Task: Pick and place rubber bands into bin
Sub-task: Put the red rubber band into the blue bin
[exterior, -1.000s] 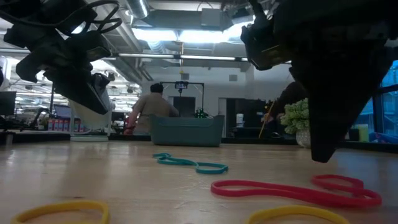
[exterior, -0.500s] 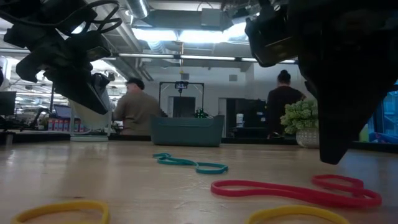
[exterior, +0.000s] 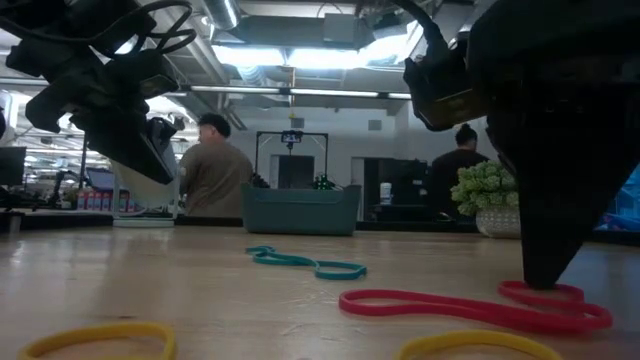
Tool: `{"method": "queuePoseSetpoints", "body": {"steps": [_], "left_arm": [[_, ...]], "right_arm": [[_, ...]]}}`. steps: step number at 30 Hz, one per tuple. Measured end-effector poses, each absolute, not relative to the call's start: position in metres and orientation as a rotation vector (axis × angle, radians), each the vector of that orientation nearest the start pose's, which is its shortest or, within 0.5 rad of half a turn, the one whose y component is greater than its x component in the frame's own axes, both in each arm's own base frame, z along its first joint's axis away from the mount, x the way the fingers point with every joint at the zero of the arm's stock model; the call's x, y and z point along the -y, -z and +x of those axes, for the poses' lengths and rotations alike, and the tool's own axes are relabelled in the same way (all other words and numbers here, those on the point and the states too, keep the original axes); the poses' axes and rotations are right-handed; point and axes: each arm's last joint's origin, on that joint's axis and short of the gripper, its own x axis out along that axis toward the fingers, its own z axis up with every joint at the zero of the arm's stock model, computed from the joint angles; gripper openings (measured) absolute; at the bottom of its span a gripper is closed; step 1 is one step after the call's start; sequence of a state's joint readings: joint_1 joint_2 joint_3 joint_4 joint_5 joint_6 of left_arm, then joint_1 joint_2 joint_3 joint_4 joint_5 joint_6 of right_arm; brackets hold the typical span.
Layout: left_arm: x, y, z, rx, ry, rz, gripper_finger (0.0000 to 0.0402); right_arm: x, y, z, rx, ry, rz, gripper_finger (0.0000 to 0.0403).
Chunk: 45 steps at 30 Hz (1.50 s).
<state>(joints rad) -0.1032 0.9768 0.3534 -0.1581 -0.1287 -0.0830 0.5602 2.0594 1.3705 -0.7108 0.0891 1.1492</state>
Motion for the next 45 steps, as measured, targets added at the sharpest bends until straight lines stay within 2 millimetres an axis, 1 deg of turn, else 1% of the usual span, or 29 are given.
{"method": "queuePoseSetpoints", "body": {"steps": [5, 7, 12, 14, 16, 21, 24, 28, 33, 40, 45], "left_arm": [[0.014, -0.16, 0.174, -0.774, -0.057, 0.012, 0.0001], [0.014, -0.16, 0.174, -0.774, -0.056, 0.012, 0.0003], [0.014, -0.16, 0.174, -0.774, -0.056, 0.012, 0.0001], [0.014, -0.16, 0.174, -0.77, -0.056, 0.011, 0.0002], [0.014, -0.16, 0.174, -0.769, -0.056, 0.011, 0.0003], [0.014, -0.16, 0.175, -0.769, -0.057, 0.012, 0.0001], [0.014, -0.16, 0.175, -0.769, -0.059, 0.014, 0.0003], [0.014, -0.16, 0.175, -0.768, -0.05, 0.037, 0.0001], [0.014, -0.16, 0.175, -0.769, -0.05, 0.038, 0.0003], [0.014, -0.16, 0.175, -0.769, -0.048, 0.062, 0.0001], [0.014, -0.16, 0.175, -0.77, -0.043, 0.075, 0.0002]], "right_arm": [[-0.204, -0.132, 0.33, -1.35, 0.384, 0.482, 0.0012], [-0.204, -0.132, 0.33, -1.349, 0.382, 0.481, 0.0008], [-0.202, -0.142, 0.327, -1.319, 0.392, 0.476, 0.0003], [-0.199, -0.152, 0.325, -1.287, 0.404, 0.461, 0.0003], [-0.195, -0.168, 0.323, -1.232, 0.411, 0.457, 0.0002], [-0.173, -0.202, 0.319, -1.087, 0.511, 0.413, 0.0002], [-0.154, -0.222, 0.321, -1.009, 0.533, 0.387, 0.0001], [-0.122, -0.239, 0.33, -0.952, 0.553, 0.369, 0.0001], [-0.076, -0.26, 0.351, -0.912, 0.579, 0.327, 0.0], [-0.008, -0.304, 0.381, -0.723, 0.57, 0.24, 0.0], [0.037, -0.324, 0.389, -0.602, 0.605, 0.175, 0.0]]}}
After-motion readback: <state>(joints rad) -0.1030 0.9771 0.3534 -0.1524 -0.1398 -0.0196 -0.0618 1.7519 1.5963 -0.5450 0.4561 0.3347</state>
